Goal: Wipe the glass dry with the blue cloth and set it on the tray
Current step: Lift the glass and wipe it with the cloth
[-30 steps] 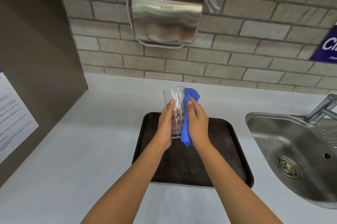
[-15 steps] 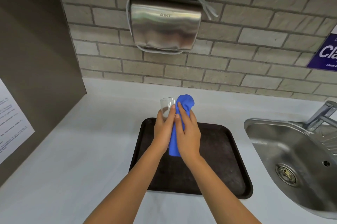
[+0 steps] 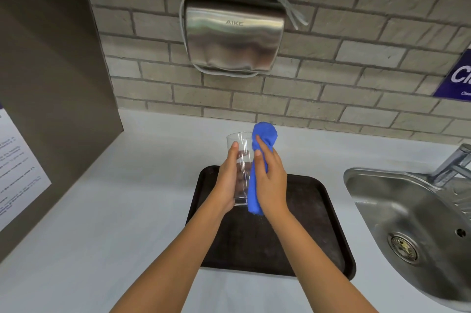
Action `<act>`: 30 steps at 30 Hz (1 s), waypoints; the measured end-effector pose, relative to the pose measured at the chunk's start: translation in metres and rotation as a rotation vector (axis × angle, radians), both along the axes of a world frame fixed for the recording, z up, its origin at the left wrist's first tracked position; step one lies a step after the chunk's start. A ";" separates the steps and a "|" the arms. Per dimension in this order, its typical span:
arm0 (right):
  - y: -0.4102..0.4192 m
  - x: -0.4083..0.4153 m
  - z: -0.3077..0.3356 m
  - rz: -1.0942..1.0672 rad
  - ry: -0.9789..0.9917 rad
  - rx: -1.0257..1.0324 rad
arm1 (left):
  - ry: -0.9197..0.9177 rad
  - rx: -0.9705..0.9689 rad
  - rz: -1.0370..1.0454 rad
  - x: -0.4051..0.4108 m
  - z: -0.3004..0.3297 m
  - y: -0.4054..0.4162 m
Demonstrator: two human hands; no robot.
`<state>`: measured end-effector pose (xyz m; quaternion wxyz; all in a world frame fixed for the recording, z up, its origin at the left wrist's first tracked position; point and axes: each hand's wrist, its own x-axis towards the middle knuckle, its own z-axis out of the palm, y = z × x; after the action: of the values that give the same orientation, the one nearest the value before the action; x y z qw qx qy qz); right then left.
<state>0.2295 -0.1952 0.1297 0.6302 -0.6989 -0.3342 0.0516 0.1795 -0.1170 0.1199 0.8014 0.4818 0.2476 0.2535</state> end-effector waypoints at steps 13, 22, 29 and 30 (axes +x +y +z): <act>-0.003 0.007 -0.014 0.019 0.447 0.029 | 0.072 -0.018 0.168 0.004 0.008 0.003; -0.005 -0.011 -0.014 -0.110 0.121 -0.080 | 0.204 0.366 0.250 0.004 0.002 -0.012; -0.005 -0.020 -0.007 -0.067 -0.094 -0.098 | 0.042 0.183 0.081 -0.006 -0.002 -0.006; -0.005 -0.014 -0.001 -0.051 -0.039 -0.062 | 0.028 0.157 0.064 -0.007 -0.002 -0.009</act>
<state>0.2156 -0.1999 0.1285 0.6029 -0.7272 -0.3266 0.0321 0.1725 -0.1257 0.1174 0.7492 0.5385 0.2534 0.2906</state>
